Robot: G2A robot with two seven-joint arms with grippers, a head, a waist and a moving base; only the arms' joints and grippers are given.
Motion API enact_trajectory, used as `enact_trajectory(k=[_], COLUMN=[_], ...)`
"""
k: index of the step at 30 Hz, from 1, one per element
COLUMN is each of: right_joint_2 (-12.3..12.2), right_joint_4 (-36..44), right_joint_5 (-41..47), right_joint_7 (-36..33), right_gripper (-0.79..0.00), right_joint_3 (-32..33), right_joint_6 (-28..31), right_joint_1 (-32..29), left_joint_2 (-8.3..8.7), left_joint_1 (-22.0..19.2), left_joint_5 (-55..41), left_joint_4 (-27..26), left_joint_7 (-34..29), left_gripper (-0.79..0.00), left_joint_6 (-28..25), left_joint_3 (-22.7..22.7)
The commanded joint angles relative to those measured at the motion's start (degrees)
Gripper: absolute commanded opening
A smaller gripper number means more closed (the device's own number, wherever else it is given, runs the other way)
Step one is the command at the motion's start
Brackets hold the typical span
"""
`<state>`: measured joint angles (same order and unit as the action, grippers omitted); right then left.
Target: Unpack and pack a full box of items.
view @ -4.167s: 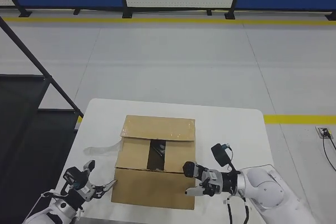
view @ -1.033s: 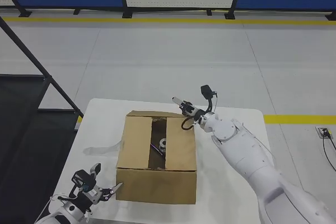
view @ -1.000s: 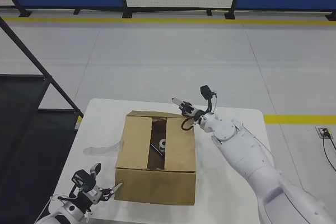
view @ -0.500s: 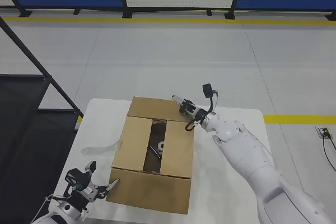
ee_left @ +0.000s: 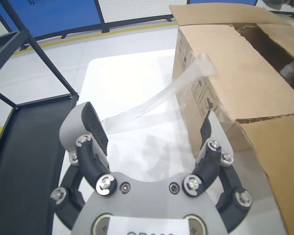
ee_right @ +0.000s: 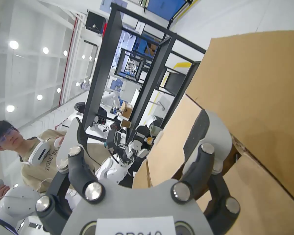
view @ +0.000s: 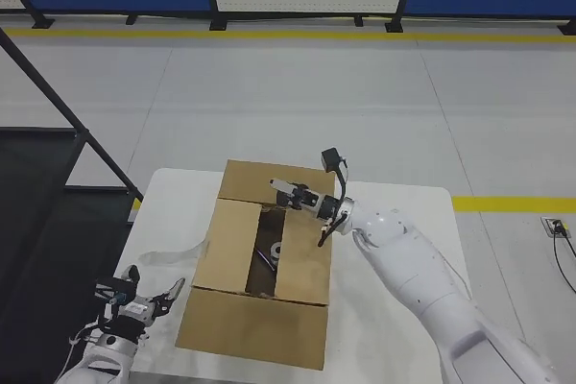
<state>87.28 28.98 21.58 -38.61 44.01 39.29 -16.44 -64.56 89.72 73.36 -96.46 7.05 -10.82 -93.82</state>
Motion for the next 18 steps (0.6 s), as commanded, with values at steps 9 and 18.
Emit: enact_trajectory(k=[9, 18], right_joint_2=[-0.5, -0.5], right_joint_4=[5.6, 8.1], right_joint_5=[-5.0, -7.2], right_joint_7=[-5.6, -7.3], right_gripper=[0.0, 0.0], right_joint_3=[-1.0, -0.5], right_joint_6=[-7.8, -11.9], right_joint_1=[-2.1, -2.9], left_joint_2=[-0.72, -0.73], left_joint_1=[-3.9, -3.4], left_joint_5=[2.7, 3.2], left_joint_4=[3.8, 3.9], left_joint_7=[0.6, 2.3], left_gripper=[0.0, 0.0], left_joint_6=[3.1, 0.6], left_joint_3=[4.5, 4.5])
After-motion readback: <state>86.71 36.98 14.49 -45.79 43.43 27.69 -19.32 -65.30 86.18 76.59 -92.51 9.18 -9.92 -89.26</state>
